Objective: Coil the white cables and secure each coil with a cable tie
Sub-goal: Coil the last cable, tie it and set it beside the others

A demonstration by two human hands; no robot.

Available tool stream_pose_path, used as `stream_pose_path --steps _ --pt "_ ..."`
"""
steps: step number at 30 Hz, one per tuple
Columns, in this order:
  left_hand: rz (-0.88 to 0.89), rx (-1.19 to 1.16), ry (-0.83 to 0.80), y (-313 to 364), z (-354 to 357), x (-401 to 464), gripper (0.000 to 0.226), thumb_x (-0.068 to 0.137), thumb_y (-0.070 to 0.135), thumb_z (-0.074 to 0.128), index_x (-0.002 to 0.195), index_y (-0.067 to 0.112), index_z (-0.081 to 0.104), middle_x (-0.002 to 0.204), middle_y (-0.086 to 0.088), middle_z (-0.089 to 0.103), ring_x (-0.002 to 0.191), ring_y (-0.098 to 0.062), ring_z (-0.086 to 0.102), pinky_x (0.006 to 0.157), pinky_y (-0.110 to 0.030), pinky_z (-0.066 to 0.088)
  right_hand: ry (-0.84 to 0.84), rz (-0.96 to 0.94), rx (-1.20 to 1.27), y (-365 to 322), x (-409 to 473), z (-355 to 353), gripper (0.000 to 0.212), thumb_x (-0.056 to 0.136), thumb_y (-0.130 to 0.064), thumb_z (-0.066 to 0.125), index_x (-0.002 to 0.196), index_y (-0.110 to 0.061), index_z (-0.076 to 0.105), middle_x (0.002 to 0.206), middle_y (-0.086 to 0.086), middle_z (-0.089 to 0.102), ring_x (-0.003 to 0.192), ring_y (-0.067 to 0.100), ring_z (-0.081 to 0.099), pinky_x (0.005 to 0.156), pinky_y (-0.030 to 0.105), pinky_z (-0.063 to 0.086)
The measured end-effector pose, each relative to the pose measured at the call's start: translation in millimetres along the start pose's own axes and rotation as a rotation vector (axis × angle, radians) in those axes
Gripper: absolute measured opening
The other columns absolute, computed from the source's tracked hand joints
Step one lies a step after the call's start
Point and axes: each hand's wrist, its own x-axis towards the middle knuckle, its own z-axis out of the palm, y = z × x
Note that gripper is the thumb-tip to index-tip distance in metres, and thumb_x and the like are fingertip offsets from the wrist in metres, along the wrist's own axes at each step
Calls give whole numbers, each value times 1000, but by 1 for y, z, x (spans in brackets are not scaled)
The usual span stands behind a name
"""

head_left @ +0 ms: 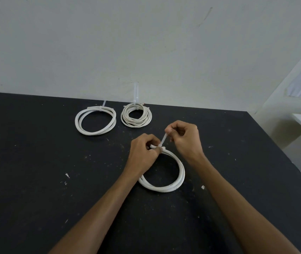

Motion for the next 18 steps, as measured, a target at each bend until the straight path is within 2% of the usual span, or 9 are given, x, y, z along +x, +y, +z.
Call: stream_pose_path --steps 3,5,8,10,13,15,18 --pt "12 -49 -3 0 -2 -2 14 84 14 84 86 22 72 83 8 70 78 -7 65 68 -13 47 -140 -55 -138 -11 15 -10 18 98 -9 75 86 -22 80 80 -13 76 77 1 69 72 15 52" --pt "12 -74 2 0 -2 -2 13 86 15 82 85 23 72 81 9 70 76 -7 64 69 -15 47 -195 -72 -206 -15 22 -12 16 97 -13 77 87 -24 81 83 -15 76 82 2 69 75 13 50" --pt "2 -104 1 3 -3 -1 9 93 23 78 84 23 75 80 9 71 77 -5 65 70 -16 47 -219 -77 -167 -12 21 -11 11 97 -14 78 91 -21 83 85 -13 78 87 6 72 81 21 55" --pt "19 -74 -11 5 -6 1 10 94 24 77 84 23 76 78 9 72 76 -4 65 69 -14 46 -170 -65 -56 -6 13 -10 9 98 -14 77 94 -16 84 87 -9 80 87 9 76 83 24 60" --pt "22 16 -65 6 -16 12 11 92 21 79 83 25 77 76 10 74 76 -6 69 70 -18 51 -86 69 130 9 -3 -8 12 103 -15 71 103 -15 83 93 -1 82 92 16 79 82 25 63" --pt "14 84 -93 8 -22 20 15 90 16 81 79 25 76 74 8 74 76 -9 70 71 -17 52 -129 174 125 24 -13 -6 16 106 -16 67 109 -19 82 97 -2 82 97 18 79 86 30 64" --pt "44 132 -85 12 -27 25 24 87 11 82 74 28 72 71 8 71 73 -7 67 66 -10 47 -248 206 32 31 -22 -7 22 110 -27 61 120 -24 81 105 -10 82 102 7 77 100 35 61"
